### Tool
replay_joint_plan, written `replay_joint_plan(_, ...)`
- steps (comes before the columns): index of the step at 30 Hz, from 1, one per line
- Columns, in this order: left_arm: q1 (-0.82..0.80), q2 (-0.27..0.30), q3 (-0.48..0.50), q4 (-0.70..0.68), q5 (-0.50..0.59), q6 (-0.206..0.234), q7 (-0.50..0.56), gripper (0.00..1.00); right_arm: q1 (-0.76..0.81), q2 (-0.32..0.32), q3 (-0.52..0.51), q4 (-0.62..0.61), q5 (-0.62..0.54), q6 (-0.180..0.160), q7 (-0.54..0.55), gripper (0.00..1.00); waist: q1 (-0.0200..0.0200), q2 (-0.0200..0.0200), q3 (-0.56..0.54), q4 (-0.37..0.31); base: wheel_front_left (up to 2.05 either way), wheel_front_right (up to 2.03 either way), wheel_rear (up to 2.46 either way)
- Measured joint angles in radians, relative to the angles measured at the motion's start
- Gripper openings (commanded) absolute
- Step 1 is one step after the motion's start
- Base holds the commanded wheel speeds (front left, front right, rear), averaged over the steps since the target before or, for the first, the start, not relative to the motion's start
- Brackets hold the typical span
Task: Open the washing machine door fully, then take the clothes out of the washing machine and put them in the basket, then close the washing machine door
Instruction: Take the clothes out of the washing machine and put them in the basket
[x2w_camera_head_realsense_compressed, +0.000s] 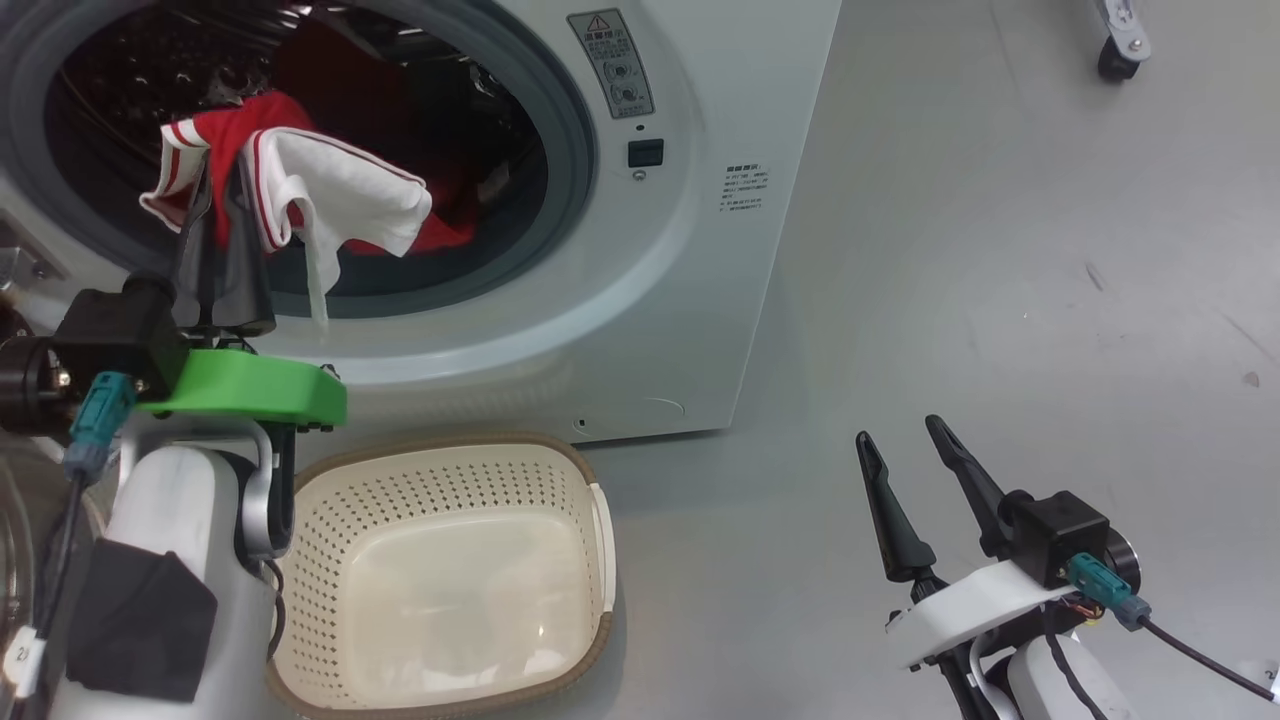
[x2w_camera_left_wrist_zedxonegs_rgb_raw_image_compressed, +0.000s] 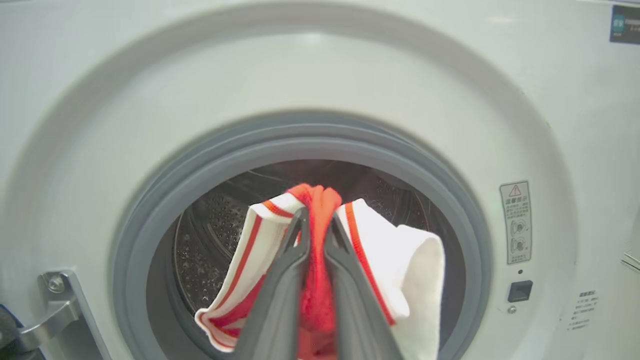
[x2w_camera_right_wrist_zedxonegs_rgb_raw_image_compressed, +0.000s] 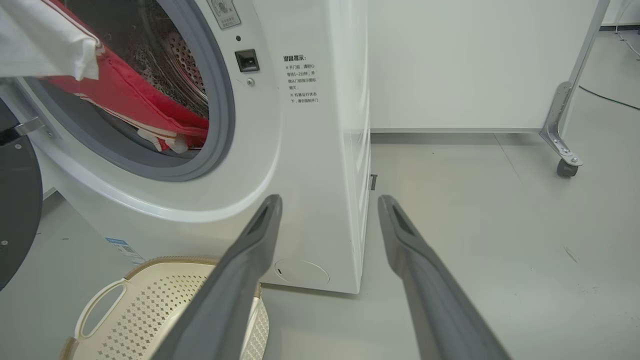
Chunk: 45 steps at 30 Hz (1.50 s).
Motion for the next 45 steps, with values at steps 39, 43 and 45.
replay_joint_plan(39,0.435,-0.038,-0.021,-0.199,-0.013,0.037,0.105,0.0,0.055,0.0,0.012,-0.03,0.002,-0.008,0.0,1.0,0.0,0.0,-0.043,0.022,0.0,0.0,0.0)
replay_joint_plan(43,0.452,-0.043,-0.033,-0.15,-0.031,0.037,0.109,0.0,0.049,0.0,0.015,-0.037,0.002,-0.008,0.0,1.0,0.0,0.0,-0.019,0.015,0.0,0.0,0.0)
replay_joint_plan(45,0.456,-0.044,-0.034,-0.124,-0.034,0.037,0.109,0.0,0.043,0.0,0.014,-0.044,0.002,-0.008,0.0,1.0,0.0,0.0,-0.005,0.011,0.0,0.0,0.0)
